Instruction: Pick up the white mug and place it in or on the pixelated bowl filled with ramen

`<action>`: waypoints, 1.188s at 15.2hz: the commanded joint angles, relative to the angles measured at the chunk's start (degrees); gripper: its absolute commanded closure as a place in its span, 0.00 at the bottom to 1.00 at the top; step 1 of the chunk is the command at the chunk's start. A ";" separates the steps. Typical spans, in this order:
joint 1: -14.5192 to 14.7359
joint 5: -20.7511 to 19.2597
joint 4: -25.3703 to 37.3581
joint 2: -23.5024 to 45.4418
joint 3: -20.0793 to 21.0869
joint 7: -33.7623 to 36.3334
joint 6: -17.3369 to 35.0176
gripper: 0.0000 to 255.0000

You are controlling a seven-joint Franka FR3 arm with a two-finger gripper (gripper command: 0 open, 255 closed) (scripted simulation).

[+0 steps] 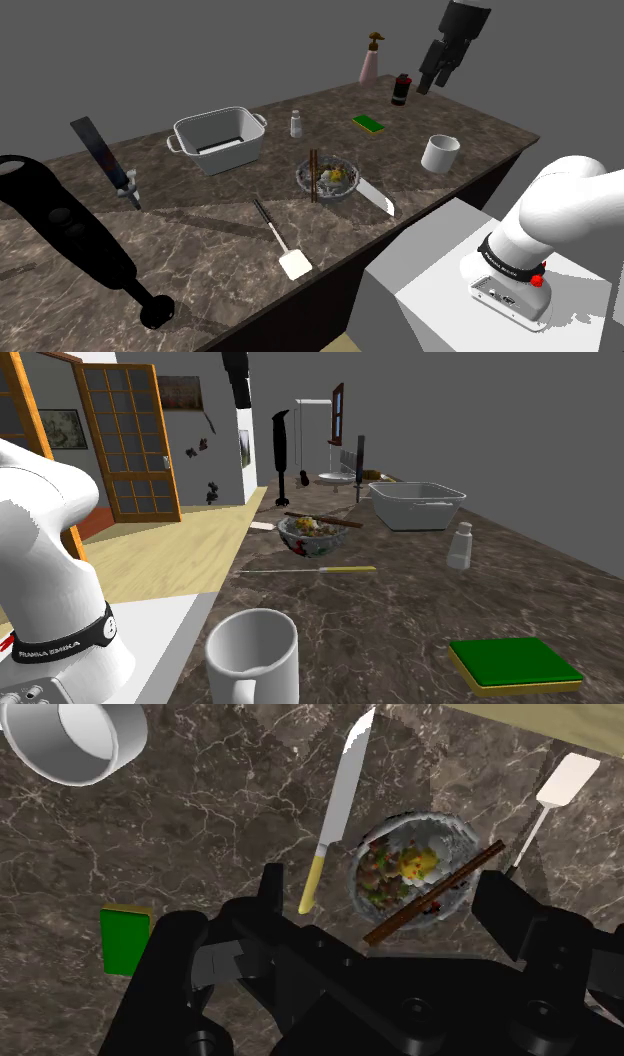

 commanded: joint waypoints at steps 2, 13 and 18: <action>-0.21 -0.62 -1.78 -0.51 -0.67 -1.07 0.99 0.00; -4.00 -8.91 -17.97 -1.91 -9.20 -12.71 13.42 0.00; -6.56 -13.41 -23.01 0.79 -13.82 -18.02 20.51 0.00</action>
